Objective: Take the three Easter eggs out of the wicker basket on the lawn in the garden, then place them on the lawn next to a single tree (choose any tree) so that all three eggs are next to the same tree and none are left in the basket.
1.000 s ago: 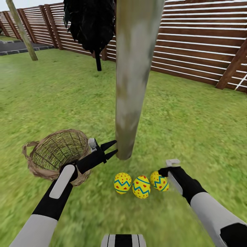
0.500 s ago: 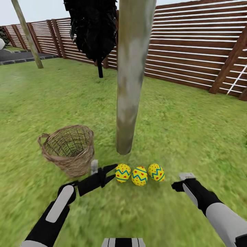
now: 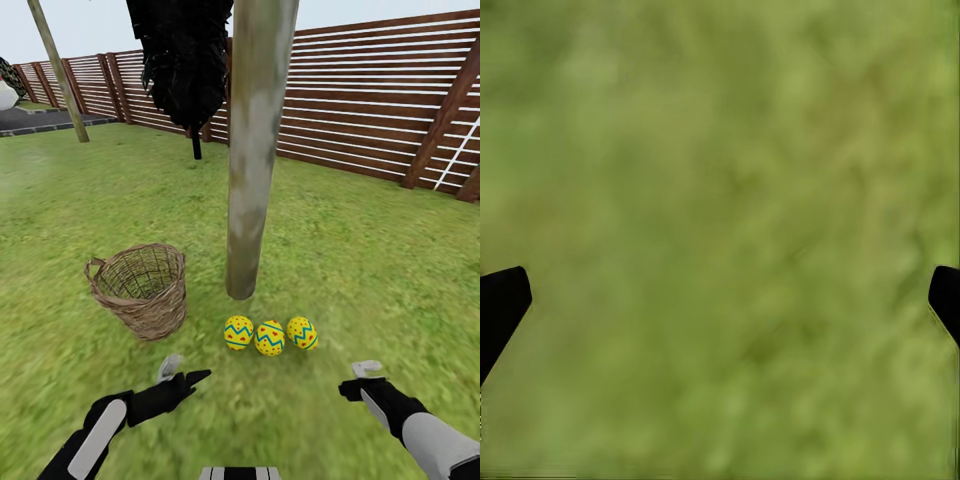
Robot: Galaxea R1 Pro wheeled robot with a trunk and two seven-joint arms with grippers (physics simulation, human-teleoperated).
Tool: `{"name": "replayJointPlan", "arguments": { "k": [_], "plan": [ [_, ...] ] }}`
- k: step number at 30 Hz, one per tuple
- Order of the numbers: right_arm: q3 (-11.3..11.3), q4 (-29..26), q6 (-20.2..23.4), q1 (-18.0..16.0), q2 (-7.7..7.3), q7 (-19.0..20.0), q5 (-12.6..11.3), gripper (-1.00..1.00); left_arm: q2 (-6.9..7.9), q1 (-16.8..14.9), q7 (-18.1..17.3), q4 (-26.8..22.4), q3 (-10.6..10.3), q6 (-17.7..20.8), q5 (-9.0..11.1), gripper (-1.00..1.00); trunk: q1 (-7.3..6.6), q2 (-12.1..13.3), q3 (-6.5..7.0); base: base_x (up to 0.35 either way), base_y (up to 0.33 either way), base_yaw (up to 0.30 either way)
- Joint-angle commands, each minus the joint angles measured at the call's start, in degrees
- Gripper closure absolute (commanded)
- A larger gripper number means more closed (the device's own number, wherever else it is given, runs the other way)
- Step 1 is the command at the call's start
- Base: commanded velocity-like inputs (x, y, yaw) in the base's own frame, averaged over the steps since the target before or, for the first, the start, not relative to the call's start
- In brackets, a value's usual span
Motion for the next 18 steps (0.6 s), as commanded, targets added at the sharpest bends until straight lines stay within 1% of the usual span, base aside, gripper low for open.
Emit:
{"name": "replayJointPlan", "arguments": {
  "k": [1,2,3,4,5,6,7,8,9,10,12,13,14,18],
  "plan": [
    [0.89,-0.07,0.24,0.04,0.19,-0.29,-0.60,-1.00,0.37,-0.02,-0.01,0.20,0.01,0.06,-0.02,-1.00,-0.01,-0.02,-0.04,0.000,0.000,0.000],
    [1.15,-0.06,-0.06,0.55,0.59,-0.29,-0.63,-1.00,0.51,-0.02,0.18,0.74,0.03,-0.10,-0.63,-1.00,-0.01,-0.02,-0.04,0.000,0.000,0.000],
    [1.39,-0.07,-0.60,1.17,1.06,-0.29,-0.63,-1.00,0.57,-0.02,0.26,1.89,0.05,-0.77,-2.34,-1.00,-0.04,0.00,0.18,0.000,0.000,0.000],
    [2.06,-0.04,-1.23,1.65,1.78,-0.29,-0.59,-1.00,0.56,-0.22,0.45,3.02,0.06,-1.64,-5.10,-1.00,-0.06,0.01,0.40,0.000,0.000,0.000],
    [3.50,-0.05,-1.63,1.90,2.38,-0.38,-0.57,-1.00,0.53,-0.47,1.32,4.47,0.08,-2.04,-8.95,-1.00,-0.09,0.02,0.62,0.000,0.000,0.000],
    [4.93,-0.07,-1.80,2.01,2.66,-0.50,-0.61,-1.00,0.46,-0.57,2.63,6.07,0.12,-2.20,-12.73,-1.00,-0.11,0.04,0.84,0.000,0.000,0.000],
    [5.79,-0.04,-2.02,2.06,2.94,-0.55,-0.74,-1.00,0.79,-0.62,3.58,8.95,0.21,-2.35,-15.94,-1.00,-0.14,0.05,1.06,0.000,0.000,0.000],
    [5.92,0.01,-2.10,2.07,3.33,-0.56,-0.82,-1.00,1.49,-0.63,3.73,11.19,0.22,-2.33,-16.57,-1.00,-0.17,0.06,1.28,0.000,0.000,0.000],
    [6.00,0.33,-2.14,2.08,3.96,-0.59,-0.88,-1.00,2.97,-0.64,3.80,14.57,0.18,-2.32,-17.12,-1.00,-0.19,0.08,1.51,0.000,0.000,0.000],
    [6.06,1.58,-2.17,2.08,4.22,-0.57,-0.82,-1.00,3.69,-0.64,3.87,16.96,0.16,-2.37,-17.50,-1.00,-0.22,0.09,1.73,0.000,0.000,0.000],
    [6.09,2.61,-2.18,2.08,4.42,-0.62,-0.75,-1.00,3.96,-0.64,3.91,19.09,0.16,-2.47,-19.25,-1.00,-0.27,0.12,2.17,0.000,0.000,0.000],
    [6.09,2.83,-2.18,2.08,4.45,-0.64,-0.79,-1.00,4.00,-0.64,3.91,20.02,0.16,-2.66,-20.49,-1.00,-0.30,0.13,2.39,0.000,0.000,0.000],
    [6.04,3.03,-2.18,2.08,4.46,-0.77,-0.81,-1.00,4.05,-0.64,3.97,20.76,0.17,-2.81,-21.19,-1.00,-0.32,0.14,2.61,0.000,0.000,0.000],
    [6.01,6.46,-2.25,2.08,4.47,-0.99,-0.62,-1.00,4.39,-0.64,4.00,21.26,0.46,-2.85,-21.73,-1.00,-0.42,0.20,3.50,0.000,0.000,0.000]
  ]
}}
